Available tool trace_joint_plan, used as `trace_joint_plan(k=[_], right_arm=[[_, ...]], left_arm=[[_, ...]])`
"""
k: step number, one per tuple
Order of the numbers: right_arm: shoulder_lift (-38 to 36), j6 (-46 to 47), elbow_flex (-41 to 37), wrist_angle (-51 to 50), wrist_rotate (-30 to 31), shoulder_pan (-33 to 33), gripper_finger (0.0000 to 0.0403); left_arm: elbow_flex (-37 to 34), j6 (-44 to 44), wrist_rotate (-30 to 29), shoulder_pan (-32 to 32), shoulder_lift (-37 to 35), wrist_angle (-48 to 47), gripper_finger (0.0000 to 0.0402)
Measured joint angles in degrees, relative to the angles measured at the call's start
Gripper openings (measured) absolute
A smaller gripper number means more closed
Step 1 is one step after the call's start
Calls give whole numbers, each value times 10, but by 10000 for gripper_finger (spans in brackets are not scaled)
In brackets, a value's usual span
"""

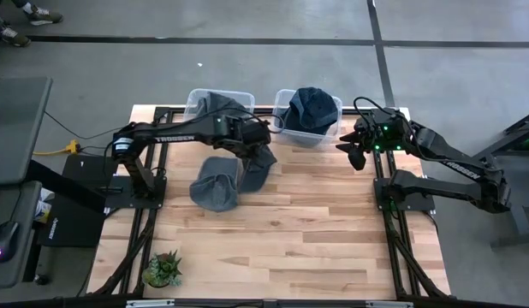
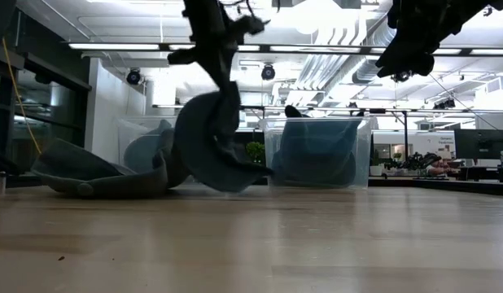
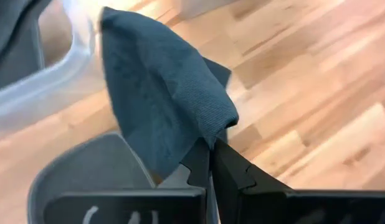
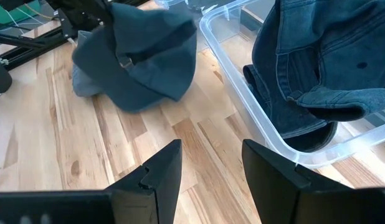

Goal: Pick & Place hat
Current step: Put the black cap into the right transparent bin

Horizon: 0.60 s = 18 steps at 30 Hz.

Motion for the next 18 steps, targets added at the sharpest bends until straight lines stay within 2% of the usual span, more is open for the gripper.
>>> trace_joint_plan(k=[12,18], right_arm=[[0,-1,0,1,-4,0,162],[0,-4,0,25,-61,0,162]], left_arm=[[78,91,23,-19,0,-16,0],[88,125,27,-23,0,-16,0]])
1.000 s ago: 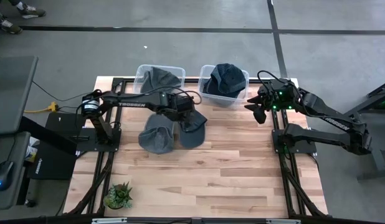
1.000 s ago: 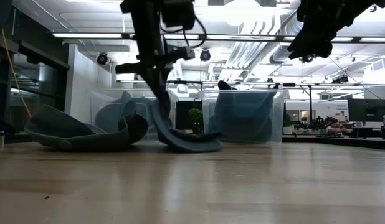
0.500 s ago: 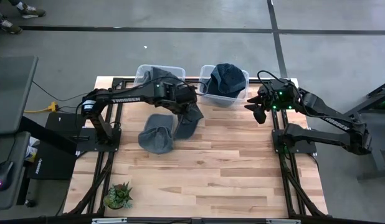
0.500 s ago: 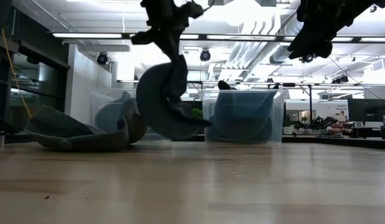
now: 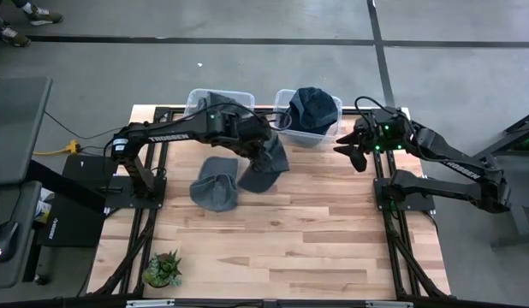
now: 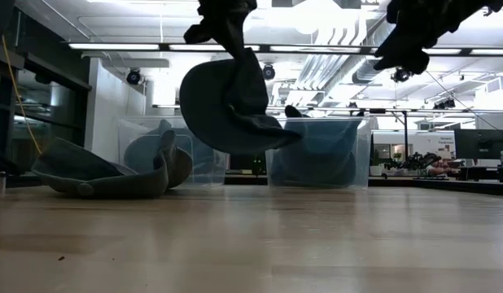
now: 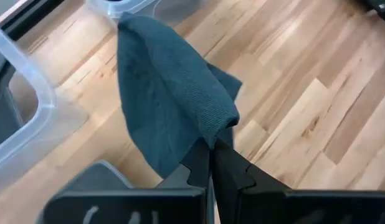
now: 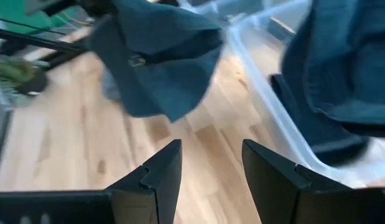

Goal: Pick & Place hat
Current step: Put the black cap into the right transparent bin

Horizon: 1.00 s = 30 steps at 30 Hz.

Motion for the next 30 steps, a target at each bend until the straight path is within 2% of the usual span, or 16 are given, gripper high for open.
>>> trace_joint_plan(k=[4,9,18,30], right_arm=[[1,0,0,12,-18,0,162],[6,0,0,12,-39,0,162],[13,-3,0,30,-34,0,162],[49,-77,0,47,-38,0,162]], left_arm=[[6,22,4,-3,0,20,0],[6,41,37,-3,0,63,0],[6,80,104,-3,0,118,0],[6,123,169,-4,0,172,0]])
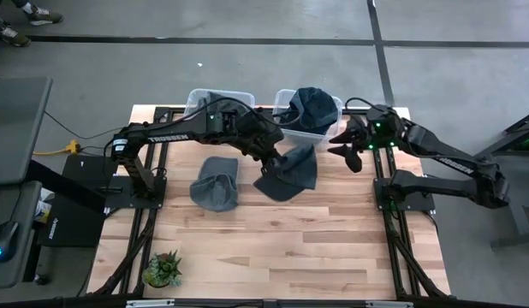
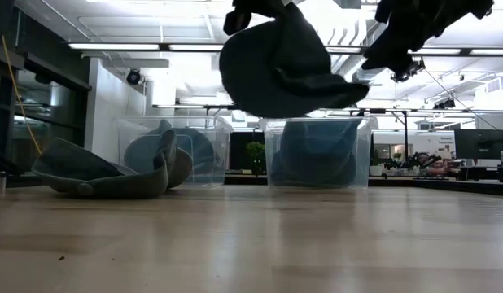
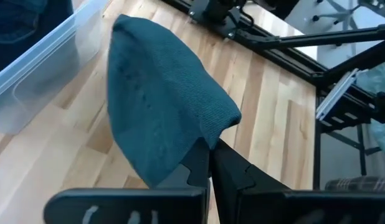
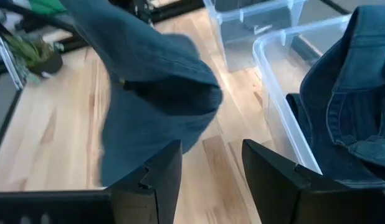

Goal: Pick & Place hat
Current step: Put the black cap into the right transparent bin

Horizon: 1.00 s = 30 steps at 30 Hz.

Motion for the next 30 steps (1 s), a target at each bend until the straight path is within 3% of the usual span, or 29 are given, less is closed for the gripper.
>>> trace_joint_plan(k=[6,12,18,23,30], right_arm=[[36,-38,0,19,-16,-1,182],[65,-56,0,83,-65,-2,236],[114,-76,0,118,-70,-2,283],[150,-106,0,141,-78,-3,291],[187,-82,0,196,-173,-11,292]], left_arm=[[0,0,8,0,0,4,0],[0,0,8,0,0,4,0],[0,0,8,0,0,3,0],[0,0,8,0,0,3,0],[0,0,9,0,0,2,0]])
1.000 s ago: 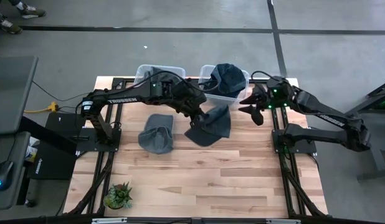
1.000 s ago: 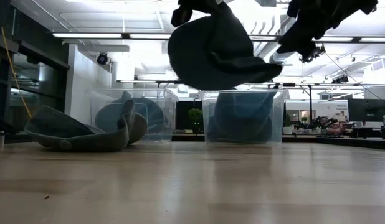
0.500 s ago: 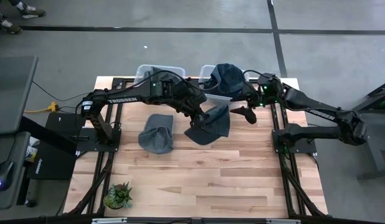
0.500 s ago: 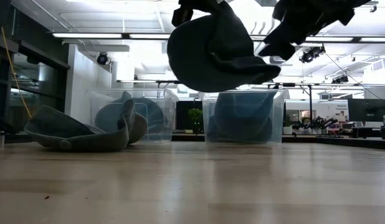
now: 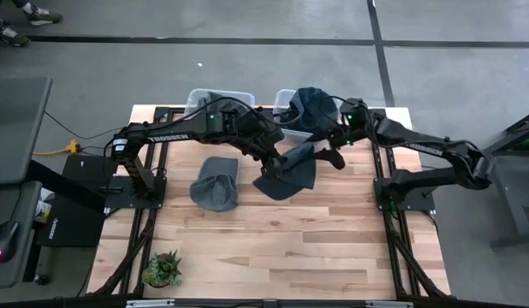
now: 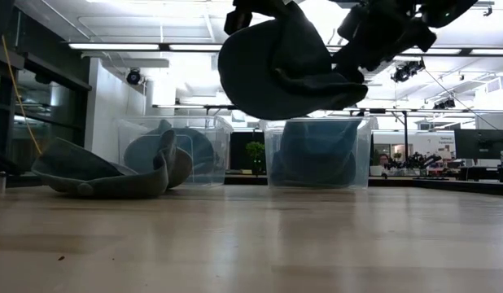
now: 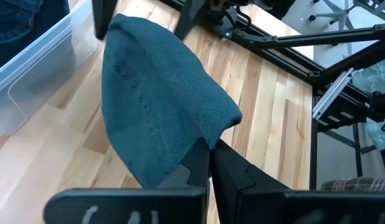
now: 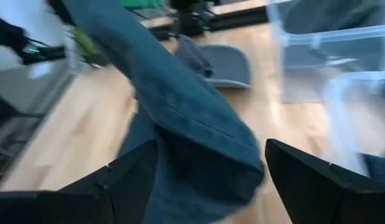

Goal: Pick & Place hat
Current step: Put the black cap into the right transparent bin

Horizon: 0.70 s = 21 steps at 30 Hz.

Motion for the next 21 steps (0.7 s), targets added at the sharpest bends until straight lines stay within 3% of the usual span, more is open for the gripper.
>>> trace_joint_plan(k=[5,15,21], right_arm=[[40,15,0,19,-77,5,292],[113,64,0,124,-123,38,292],[130,73,0,140,-118,57,291]], left_arm=[[0,0,2,0,0,0,0],[0,0,4,0,0,1,0],[0,0,5,0,0,1,0]])
